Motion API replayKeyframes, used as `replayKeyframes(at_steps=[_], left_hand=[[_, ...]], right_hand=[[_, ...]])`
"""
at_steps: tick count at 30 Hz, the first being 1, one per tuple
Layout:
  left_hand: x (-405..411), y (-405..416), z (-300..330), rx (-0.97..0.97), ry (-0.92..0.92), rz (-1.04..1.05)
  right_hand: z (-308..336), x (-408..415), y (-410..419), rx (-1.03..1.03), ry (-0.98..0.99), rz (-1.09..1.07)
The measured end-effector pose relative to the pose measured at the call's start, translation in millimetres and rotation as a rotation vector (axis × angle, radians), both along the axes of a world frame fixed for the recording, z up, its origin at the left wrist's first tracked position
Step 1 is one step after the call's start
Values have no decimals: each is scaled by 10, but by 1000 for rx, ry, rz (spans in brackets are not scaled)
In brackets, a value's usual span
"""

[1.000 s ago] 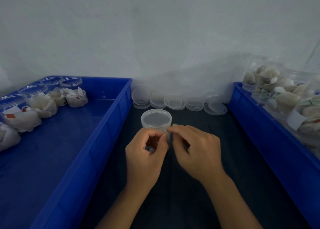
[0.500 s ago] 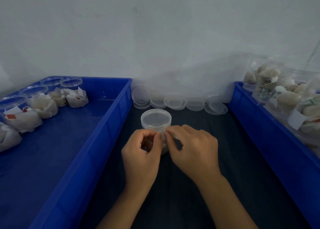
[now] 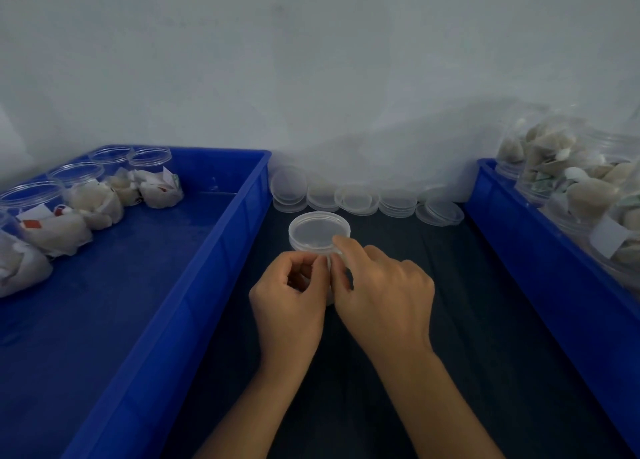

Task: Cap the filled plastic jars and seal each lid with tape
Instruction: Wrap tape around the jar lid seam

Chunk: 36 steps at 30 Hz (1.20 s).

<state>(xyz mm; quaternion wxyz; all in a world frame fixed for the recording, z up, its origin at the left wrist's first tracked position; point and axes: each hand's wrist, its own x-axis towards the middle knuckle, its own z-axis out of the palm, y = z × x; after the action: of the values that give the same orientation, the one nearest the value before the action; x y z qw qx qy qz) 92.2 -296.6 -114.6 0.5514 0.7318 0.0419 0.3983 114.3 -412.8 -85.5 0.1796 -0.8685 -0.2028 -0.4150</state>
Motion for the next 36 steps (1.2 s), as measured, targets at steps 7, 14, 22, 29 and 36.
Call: replayKeyframes(at_steps=[7, 14, 22, 29, 36], left_hand=[[-5, 3, 3, -3, 3, 23], [43, 47, -28, -9, 58, 93], [189, 261, -114, -141, 303, -354], [175, 274, -172, -54, 211, -228], [130, 295, -100, 51, 152, -15]], right_hand=[[0, -8, 30, 0, 1, 6], [-2, 7, 43, 2, -27, -14], [-6, 5, 51, 11, -39, -11], [-10, -13, 43, 19, -47, 14], [6, -58, 71, 34, -64, 50]])
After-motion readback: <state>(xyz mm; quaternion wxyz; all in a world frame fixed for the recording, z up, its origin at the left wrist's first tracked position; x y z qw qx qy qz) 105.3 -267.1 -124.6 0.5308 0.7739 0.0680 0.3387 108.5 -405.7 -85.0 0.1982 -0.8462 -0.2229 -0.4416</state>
